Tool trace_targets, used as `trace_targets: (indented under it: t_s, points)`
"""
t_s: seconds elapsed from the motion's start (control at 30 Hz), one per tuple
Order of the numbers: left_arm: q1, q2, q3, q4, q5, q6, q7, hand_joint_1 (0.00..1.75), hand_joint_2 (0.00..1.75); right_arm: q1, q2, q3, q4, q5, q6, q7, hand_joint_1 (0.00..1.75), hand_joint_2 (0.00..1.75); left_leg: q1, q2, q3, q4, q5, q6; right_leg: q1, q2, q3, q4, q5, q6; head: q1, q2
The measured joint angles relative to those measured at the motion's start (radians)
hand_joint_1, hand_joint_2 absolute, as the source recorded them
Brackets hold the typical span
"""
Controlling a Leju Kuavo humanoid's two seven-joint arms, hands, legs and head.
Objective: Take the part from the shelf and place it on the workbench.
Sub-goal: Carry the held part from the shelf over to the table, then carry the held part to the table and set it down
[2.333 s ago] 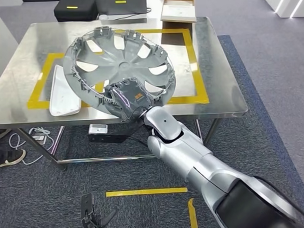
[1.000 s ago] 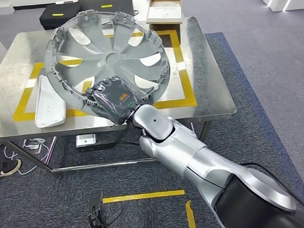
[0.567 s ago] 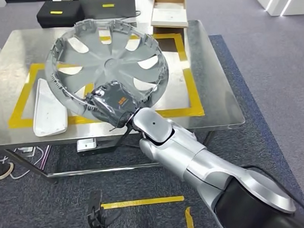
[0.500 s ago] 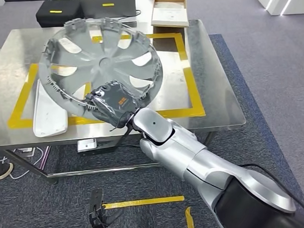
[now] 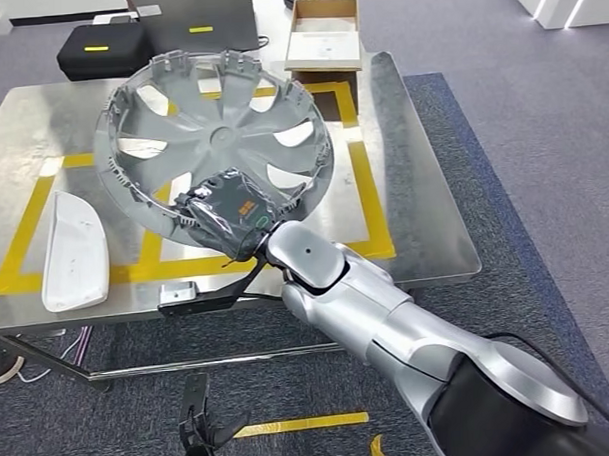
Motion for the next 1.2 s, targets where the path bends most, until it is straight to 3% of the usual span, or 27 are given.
trace_targets:
  t_s: [0.07, 0.1, 0.13, 0.17, 0.2, 0.27, 0.3, 0.4, 0.47, 0.57, 0.6, 0.63, 0.67, 0.7, 0.73, 0.77, 0.9, 0.97, 1.07, 1.1, 1.13, 1.2]
  points:
    - [0.005, 0.000, -0.003, 0.000, -0.006, -0.002, 0.008, 0.00, 1.75, 0.009, 0.000, 0.000, 0.005, 0.000, 0.000, -0.009, 1.75, 1.75, 0.001, 0.000, -0.068, 0.091, -0.039, -0.005, 0.000, 0.002, 0.020, 0.001, -0.017, 0.000, 0.000, 0.000]
    - [0.006, 0.000, -0.006, 0.000, -0.009, -0.005, 0.010, 0.00, 1.75, 0.013, 0.000, 0.001, 0.008, 0.001, -0.001, -0.013, 1.75, 1.75, 0.001, 0.000, -0.085, 0.094, -0.038, -0.006, -0.001, 0.004, 0.032, 0.001, -0.026, 0.001, 0.000, 0.000]
    - [0.007, -0.001, -0.010, 0.000, -0.012, -0.010, 0.012, 0.00, 1.75, 0.017, 0.000, 0.001, 0.010, 0.002, -0.001, -0.016, 1.75, 1.75, 0.001, 0.000, -0.090, 0.070, -0.018, -0.007, -0.002, 0.005, 0.045, 0.001, -0.035, 0.002, 0.000, 0.000]
    - [0.007, -0.001, -0.013, 0.000, -0.016, -0.015, 0.014, 0.00, 1.75, 0.020, 0.000, 0.001, 0.013, 0.002, -0.002, -0.017, 1.75, 1.75, 0.002, 0.001, -0.085, 0.020, 0.022, -0.008, -0.003, 0.005, 0.058, 0.002, -0.045, 0.004, 0.000, 0.000]
    - [0.007, -0.002, -0.018, 0.000, -0.021, -0.021, 0.019, 0.00, 1.75, 0.022, 0.000, 0.001, 0.015, 0.001, -0.002, -0.018, 1.75, 1.75, 0.004, 0.001, -0.075, -0.050, 0.083, -0.009, -0.003, 0.006, 0.070, 0.003, -0.057, 0.008, 0.000, 0.000]
    - [0.007, -0.004, -0.028, 0.003, -0.031, -0.031, 0.031, 0.00, 1.75, 0.026, 0.000, 0.001, 0.018, -0.003, -0.003, -0.021, 1.75, 1.75, 0.004, 0.002, -0.062, -0.148, 0.155, -0.002, -0.002, 0.008, 0.081, 0.011, -0.078, 0.020, 0.000, 0.000]
    - [0.008, -0.004, -0.034, 0.004, -0.036, -0.034, 0.037, 0.00, 1.75, 0.027, 0.000, 0.002, 0.019, -0.004, -0.003, -0.022, 1.75, 1.75, 0.003, 0.001, -0.060, -0.168, 0.169, 0.005, -0.001, 0.009, 0.082, 0.016, -0.086, 0.028, -0.001, 0.000]
    - [0.005, -0.008, -0.047, 0.005, -0.043, -0.034, 0.044, 0.00, 1.75, 0.025, 0.004, 0.002, 0.016, -0.004, -0.004, -0.023, 1.75, 1.75, 0.002, -0.002, -0.051, -0.164, 0.159, 0.029, -0.002, 0.007, 0.080, 0.028, -0.098, 0.046, 0.000, 0.000]
    - [0.002, -0.009, -0.055, 0.005, -0.048, -0.026, 0.042, 0.00, 1.75, 0.021, 0.005, 0.002, 0.013, -0.003, -0.004, -0.022, 1.75, 1.75, 0.004, -0.002, -0.040, -0.167, 0.154, 0.038, -0.004, 0.001, 0.041, 0.097, -0.113, 0.055, 0.003, 0.000]
    - [0.002, -0.008, -0.071, 0.005, -0.069, -0.021, 0.037, 0.00, 1.75, 0.020, 0.005, 0.007, 0.013, -0.003, -0.003, -0.024, 0.44, 0.44, 0.001, -0.003, -0.032, -0.167, 0.143, 0.044, -0.005, -0.003, -0.088, 0.283, -0.174, 0.061, 0.007, 0.000]
    - [0.003, -0.008, -0.078, 0.005, -0.078, -0.026, 0.031, 0.00, 1.75, 0.021, 0.005, 0.008, 0.013, -0.003, -0.003, -0.027, 0.00, 0.00, -0.002, -0.003, -0.028, -0.167, 0.139, 0.045, -0.005, -0.003, -0.118, 0.310, -0.177, 0.059, 0.007, 0.000]
    - [0.004, -0.008, -0.086, 0.005, -0.086, -0.032, 0.022, 0.00, 1.75, 0.021, 0.005, 0.010, 0.013, -0.003, -0.004, -0.030, 0.00, 0.00, -0.004, -0.004, -0.022, -0.167, 0.134, 0.046, -0.003, -0.003, -0.128, 0.300, -0.157, 0.054, 0.007, 0.000]
    - [0.004, -0.008, -0.094, 0.005, -0.093, -0.037, 0.013, 0.00, 1.75, 0.021, 0.005, 0.010, 0.012, -0.003, -0.004, -0.033, 0.00, 0.00, -0.007, -0.005, -0.013, -0.167, 0.128, 0.046, -0.001, -0.003, -0.118, 0.253, -0.115, 0.046, 0.007, 0.000]
    - [0.004, -0.009, -0.102, 0.005, -0.097, -0.041, 0.004, 0.00, 1.75, 0.020, 0.005, 0.011, 0.012, -0.002, -0.005, -0.036, 0.00, 0.00, -0.010, -0.006, -0.004, -0.167, 0.123, 0.047, 0.003, -0.003, -0.096, 0.183, -0.066, 0.036, 0.007, 0.000]
    - [0.003, -0.009, -0.109, 0.005, -0.101, -0.044, -0.002, 0.00, 1.75, 0.018, 0.004, 0.011, 0.012, -0.002, -0.007, -0.038, 0.00, 0.00, -0.012, -0.006, 0.004, -0.169, 0.118, 0.046, 0.007, -0.003, -0.073, 0.122, -0.033, 0.026, 0.005, 0.000]
    - [0.002, -0.010, -0.114, 0.005, -0.102, -0.045, -0.006, 0.00, 1.75, 0.015, 0.004, 0.011, 0.011, -0.002, -0.009, -0.040, 0.00, 0.00, -0.012, -0.006, 0.009, -0.171, 0.115, 0.043, 0.012, -0.003, -0.054, 0.071, -0.018, 0.017, 0.004, 0.000]
    - [0.003, -0.010, -0.126, 0.006, -0.091, -0.035, -0.013, 0.00, 0.00, 0.007, 0.005, 0.011, 0.011, -0.001, -0.016, -0.039, 0.00, 0.00, -0.009, -0.004, 0.017, -0.161, 0.120, 0.019, 0.016, -0.004, -0.018, 0.018, -0.005, -0.002, 0.002, 0.000]
    - [0.002, -0.009, -0.126, 0.006, -0.078, -0.020, -0.014, 0.00, 0.00, 0.004, 0.005, 0.010, 0.012, 0.000, -0.021, -0.039, 0.00, 0.00, -0.008, -0.003, 0.003, -0.116, 0.089, 0.011, 0.010, -0.005, -0.001, 0.010, 0.002, -0.004, -0.001, 0.000]
    - [0.003, -0.007, -0.124, 0.006, -0.068, -0.015, -0.010, 0.00, 0.00, 0.002, 0.005, 0.008, 0.018, 0.003, -0.029, -0.041, 0.00, 0.00, -0.006, -0.003, -0.068, 0.040, -0.001, 0.000, 0.007, -0.007, 0.001, 0.009, 0.003, -0.006, -0.005, 0.000]
    - [0.004, -0.006, -0.124, 0.006, -0.066, -0.016, -0.008, 0.00, 0.00, 0.003, 0.005, 0.008, 0.021, 0.006, -0.030, -0.041, 0.00, 0.00, -0.005, -0.003, -0.083, 0.074, -0.013, -0.005, 0.007, -0.007, 0.001, 0.010, 0.003, -0.006, -0.005, 0.000]
    - [0.005, -0.006, -0.124, 0.006, -0.066, -0.017, -0.006, 0.00, 0.00, 0.003, 0.005, 0.007, 0.024, 0.008, -0.031, -0.041, 0.00, 0.00, -0.003, -0.002, -0.085, 0.077, -0.006, -0.010, 0.007, -0.007, 0.000, 0.011, 0.003, -0.006, -0.005, 0.000]
    - [0.005, -0.005, -0.124, 0.006, -0.066, -0.019, 0.002, 0.00, 0.00, 0.004, 0.005, 0.003, 0.027, 0.011, -0.037, -0.043, 0.00, 0.00, 0.000, -0.002, -0.041, -0.020, 0.058, -0.015, 0.006, -0.006, 0.000, 0.017, 0.000, -0.002, -0.005, 0.000]
